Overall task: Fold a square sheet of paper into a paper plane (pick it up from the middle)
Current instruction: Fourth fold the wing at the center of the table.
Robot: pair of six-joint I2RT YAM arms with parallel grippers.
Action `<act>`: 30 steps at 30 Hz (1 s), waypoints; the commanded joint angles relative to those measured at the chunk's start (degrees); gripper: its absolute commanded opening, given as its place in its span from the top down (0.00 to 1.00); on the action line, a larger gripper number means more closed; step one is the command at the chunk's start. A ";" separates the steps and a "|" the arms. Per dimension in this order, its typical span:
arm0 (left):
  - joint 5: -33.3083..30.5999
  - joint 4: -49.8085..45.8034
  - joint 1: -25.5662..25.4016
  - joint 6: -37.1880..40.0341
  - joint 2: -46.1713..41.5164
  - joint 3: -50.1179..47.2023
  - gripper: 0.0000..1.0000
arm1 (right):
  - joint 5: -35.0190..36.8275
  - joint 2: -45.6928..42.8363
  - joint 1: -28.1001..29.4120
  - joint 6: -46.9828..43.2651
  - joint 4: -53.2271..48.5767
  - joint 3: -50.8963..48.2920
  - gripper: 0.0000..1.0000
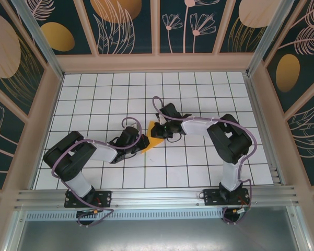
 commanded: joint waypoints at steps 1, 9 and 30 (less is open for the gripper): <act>-1.33 -8.19 0.25 0.80 2.04 -1.71 0.97 | 0.07 2.11 0.47 -1.31 0.10 1.80 0.91; -0.82 -9.33 0.25 1.83 2.06 -2.12 0.97 | 2.95 5.21 0.03 -1.55 -1.62 3.44 0.91; 0.06 -12.01 0.24 4.76 2.03 -3.20 0.97 | 5.25 7.20 -4.82 -3.95 -3.22 5.76 0.91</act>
